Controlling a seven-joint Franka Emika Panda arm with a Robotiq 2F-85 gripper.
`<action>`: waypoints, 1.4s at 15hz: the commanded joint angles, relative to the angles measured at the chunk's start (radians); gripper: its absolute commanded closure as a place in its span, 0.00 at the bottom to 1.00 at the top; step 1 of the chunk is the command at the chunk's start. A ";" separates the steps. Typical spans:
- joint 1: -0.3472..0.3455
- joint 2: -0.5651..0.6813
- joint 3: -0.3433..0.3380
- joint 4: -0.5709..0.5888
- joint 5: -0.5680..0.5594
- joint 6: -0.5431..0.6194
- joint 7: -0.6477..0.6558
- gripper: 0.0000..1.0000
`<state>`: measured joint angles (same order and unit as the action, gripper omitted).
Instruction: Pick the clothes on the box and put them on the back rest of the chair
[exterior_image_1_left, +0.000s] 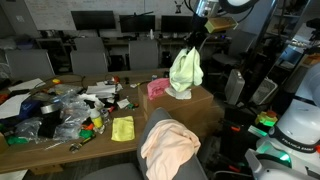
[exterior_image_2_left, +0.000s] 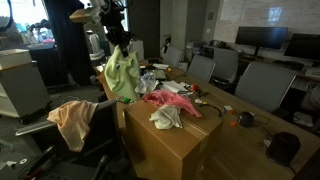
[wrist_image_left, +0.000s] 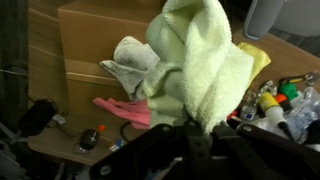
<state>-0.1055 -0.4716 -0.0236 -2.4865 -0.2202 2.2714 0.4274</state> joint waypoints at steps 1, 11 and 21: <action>0.054 -0.070 0.052 -0.044 0.056 -0.057 -0.120 0.99; 0.224 -0.045 0.189 -0.042 0.093 -0.107 -0.228 0.99; 0.344 0.067 0.268 -0.009 0.172 -0.087 -0.257 0.99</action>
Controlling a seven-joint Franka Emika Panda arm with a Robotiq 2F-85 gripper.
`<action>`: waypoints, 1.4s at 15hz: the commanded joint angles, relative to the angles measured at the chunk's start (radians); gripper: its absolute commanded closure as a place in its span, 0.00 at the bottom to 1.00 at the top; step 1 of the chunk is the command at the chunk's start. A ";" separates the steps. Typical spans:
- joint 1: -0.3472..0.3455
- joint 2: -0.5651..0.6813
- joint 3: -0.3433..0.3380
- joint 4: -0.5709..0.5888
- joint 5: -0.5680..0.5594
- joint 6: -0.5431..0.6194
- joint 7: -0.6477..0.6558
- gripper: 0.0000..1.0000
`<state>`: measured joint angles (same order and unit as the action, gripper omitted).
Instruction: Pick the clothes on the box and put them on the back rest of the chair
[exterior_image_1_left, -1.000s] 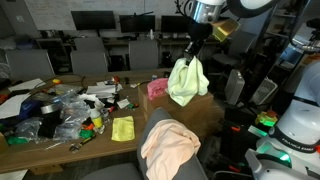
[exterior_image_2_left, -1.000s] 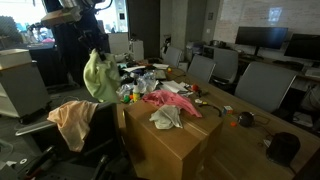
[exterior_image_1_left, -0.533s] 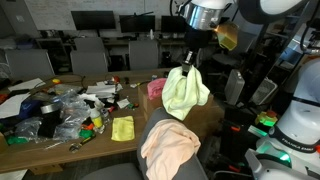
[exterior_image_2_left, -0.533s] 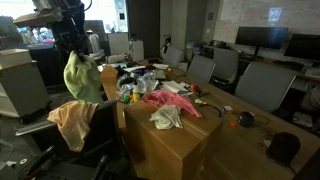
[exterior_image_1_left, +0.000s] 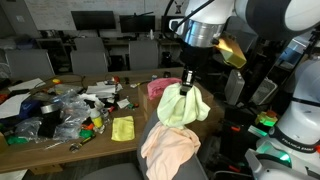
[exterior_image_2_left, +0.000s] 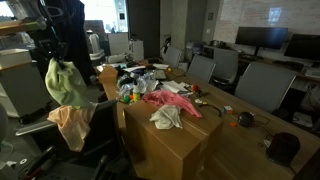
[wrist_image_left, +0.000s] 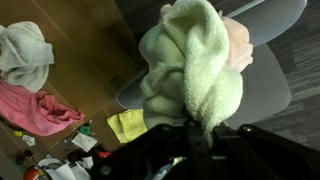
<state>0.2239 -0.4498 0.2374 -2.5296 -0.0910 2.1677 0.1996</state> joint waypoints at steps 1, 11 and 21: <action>0.018 0.058 0.010 0.039 0.050 0.019 -0.024 0.99; 0.012 0.207 0.046 0.076 0.033 0.038 0.026 0.99; 0.005 0.392 0.035 0.121 0.006 0.005 0.077 0.99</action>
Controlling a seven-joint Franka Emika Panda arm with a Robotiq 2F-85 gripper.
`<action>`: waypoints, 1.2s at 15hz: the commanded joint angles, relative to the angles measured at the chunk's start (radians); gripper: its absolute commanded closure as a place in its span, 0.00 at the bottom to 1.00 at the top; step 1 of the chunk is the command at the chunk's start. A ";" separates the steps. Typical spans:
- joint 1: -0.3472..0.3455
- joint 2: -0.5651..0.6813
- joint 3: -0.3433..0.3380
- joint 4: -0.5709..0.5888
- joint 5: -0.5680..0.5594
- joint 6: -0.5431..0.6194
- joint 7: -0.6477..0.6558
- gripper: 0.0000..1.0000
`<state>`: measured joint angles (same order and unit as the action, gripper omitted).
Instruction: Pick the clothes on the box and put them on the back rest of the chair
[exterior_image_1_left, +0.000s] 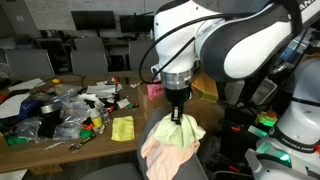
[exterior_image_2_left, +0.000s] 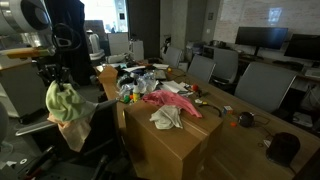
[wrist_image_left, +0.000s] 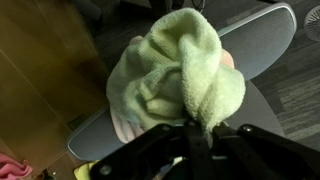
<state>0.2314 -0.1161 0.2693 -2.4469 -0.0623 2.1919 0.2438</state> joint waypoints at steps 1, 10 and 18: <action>-0.002 0.075 0.007 0.029 -0.055 -0.002 0.056 0.99; 0.028 0.206 -0.001 0.061 -0.084 -0.021 0.087 0.99; 0.039 0.225 -0.011 0.123 -0.050 0.006 0.152 0.99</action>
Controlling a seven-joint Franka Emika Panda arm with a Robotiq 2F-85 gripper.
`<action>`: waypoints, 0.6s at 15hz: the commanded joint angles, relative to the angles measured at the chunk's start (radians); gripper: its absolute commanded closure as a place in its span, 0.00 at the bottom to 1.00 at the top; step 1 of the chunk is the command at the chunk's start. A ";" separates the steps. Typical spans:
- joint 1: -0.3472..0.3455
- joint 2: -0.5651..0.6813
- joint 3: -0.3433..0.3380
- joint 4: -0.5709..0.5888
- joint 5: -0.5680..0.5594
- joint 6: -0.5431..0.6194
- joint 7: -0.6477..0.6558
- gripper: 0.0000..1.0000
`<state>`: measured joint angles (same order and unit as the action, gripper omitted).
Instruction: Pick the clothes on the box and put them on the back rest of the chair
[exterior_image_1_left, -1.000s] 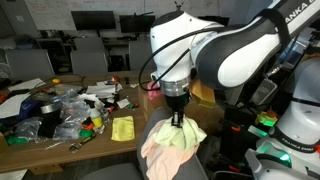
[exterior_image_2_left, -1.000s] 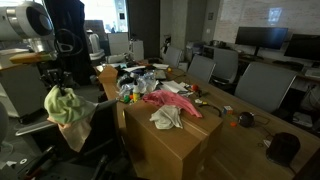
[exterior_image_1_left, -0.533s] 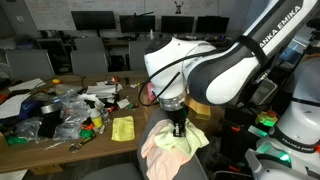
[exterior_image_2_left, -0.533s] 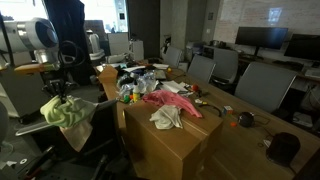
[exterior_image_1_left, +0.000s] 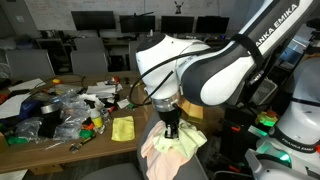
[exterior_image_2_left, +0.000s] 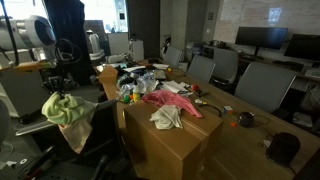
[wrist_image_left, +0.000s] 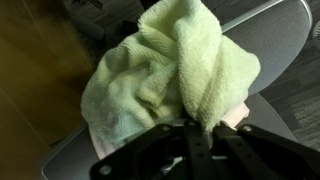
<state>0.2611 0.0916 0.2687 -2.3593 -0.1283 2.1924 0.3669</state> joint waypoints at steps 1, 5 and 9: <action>0.009 0.017 -0.012 0.039 0.017 0.004 0.032 0.99; 0.008 0.020 -0.018 0.049 0.016 -0.001 0.043 0.56; 0.009 0.017 -0.021 0.049 0.010 0.000 0.050 0.24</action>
<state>0.2611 0.1019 0.2559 -2.3304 -0.1262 2.1924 0.4015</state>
